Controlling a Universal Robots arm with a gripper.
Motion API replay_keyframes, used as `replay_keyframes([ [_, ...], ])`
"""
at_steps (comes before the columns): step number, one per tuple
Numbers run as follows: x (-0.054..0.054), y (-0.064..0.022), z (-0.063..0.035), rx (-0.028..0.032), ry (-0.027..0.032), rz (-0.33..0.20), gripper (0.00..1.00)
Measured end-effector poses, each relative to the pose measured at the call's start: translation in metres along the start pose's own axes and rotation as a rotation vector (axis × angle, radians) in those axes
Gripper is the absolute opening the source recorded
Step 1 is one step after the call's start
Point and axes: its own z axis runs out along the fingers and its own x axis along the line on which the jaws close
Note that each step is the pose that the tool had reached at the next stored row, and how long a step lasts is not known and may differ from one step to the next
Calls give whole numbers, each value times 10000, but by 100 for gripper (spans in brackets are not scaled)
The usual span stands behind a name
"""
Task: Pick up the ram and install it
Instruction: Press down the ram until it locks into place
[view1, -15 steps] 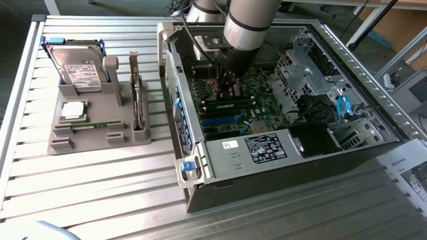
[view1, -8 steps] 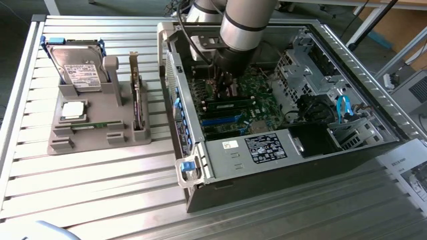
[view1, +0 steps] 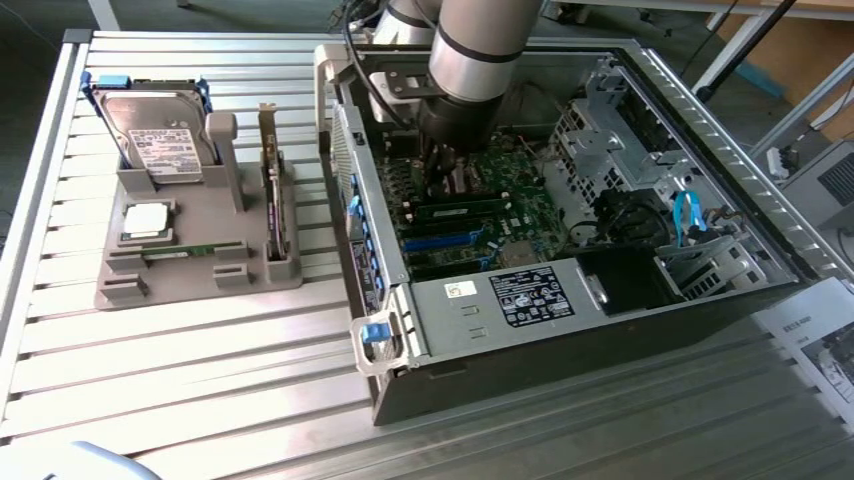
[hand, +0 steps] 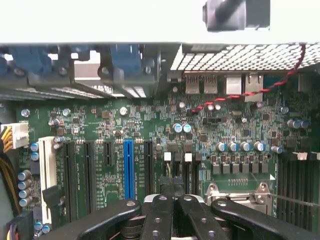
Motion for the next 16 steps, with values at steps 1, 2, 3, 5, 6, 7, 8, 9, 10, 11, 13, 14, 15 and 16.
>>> replay_keyframes([
  [1,0,11,0,4,0,-1,10],
  [2,0,23,0,9,0,-1,10],
  [3,0,32,1,12,-1,-2,10],
  [5,0,37,1,13,-1,-1,10],
  [6,0,37,0,13,0,-1,10],
  [7,0,37,0,13,0,-2,10],
  [8,0,37,0,13,0,-2,10],
  [9,1,38,1,13,-1,-1,10],
  [10,1,38,7,17,-3,-1,10],
  [11,1,37,14,19,-2,-2,10],
  [13,1,37,30,23,-1,-1,10],
  [14,2,38,38,26,-1,-1,10],
  [15,2,37,47,28,-1,-2,10],
  [16,2,37,55,30,0,-2,10],
])
